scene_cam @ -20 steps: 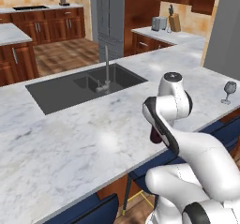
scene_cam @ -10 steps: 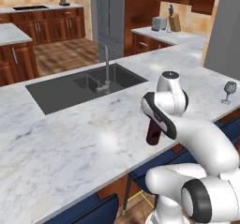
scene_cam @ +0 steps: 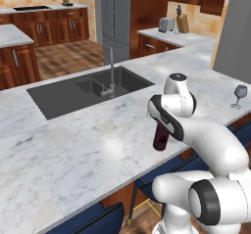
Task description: There is a wine glass and glass cup on the dining counter. Place the wine bottle next to the wine glass and the juice bottle next to the glass cup.
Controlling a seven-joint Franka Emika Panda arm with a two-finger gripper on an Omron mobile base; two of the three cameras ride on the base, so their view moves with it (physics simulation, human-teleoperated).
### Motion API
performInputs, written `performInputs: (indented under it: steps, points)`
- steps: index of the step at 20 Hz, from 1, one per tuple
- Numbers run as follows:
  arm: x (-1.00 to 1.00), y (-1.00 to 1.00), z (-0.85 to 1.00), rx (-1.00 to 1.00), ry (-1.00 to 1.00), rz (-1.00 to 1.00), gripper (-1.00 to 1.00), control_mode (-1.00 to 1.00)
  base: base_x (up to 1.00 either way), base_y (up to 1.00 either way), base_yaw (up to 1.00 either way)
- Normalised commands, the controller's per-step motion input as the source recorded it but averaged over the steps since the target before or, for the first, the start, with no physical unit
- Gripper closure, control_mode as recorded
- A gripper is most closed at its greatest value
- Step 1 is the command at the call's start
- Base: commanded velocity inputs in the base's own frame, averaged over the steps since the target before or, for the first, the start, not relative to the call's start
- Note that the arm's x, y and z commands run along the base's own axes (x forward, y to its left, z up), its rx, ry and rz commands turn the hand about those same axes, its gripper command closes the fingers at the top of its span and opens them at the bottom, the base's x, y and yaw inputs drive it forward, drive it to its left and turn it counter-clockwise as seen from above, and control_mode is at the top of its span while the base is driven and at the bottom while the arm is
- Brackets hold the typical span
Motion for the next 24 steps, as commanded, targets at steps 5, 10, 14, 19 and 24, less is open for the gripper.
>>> performInputs:
  steps: [5, 10, 14, 19, 24]
  points:
    - [0.17, -0.1, -0.01, 0.0, 0.0, 0.0, 1.0, -1.0, 0.0, 0.0, 0.0]
    - [0.21, -0.06, -0.08, 0.0, 0.0, 0.0, 1.0, -1.0, 0.0, 0.0, 0.0]
    - [0.03, 0.01, -0.32, 0.04, 0.01, 0.0, 1.0, -1.0, 0.0, 0.0, 0.0]
    - [0.0, 0.0, -0.36, 0.0, 0.0, 0.0, 1.0, -1.0, 0.0, 0.0, 0.0]
    - [-0.04, 0.0, -0.36, 0.0, 0.0, 0.0, 1.0, -1.0, 0.0, 0.0, 0.0]
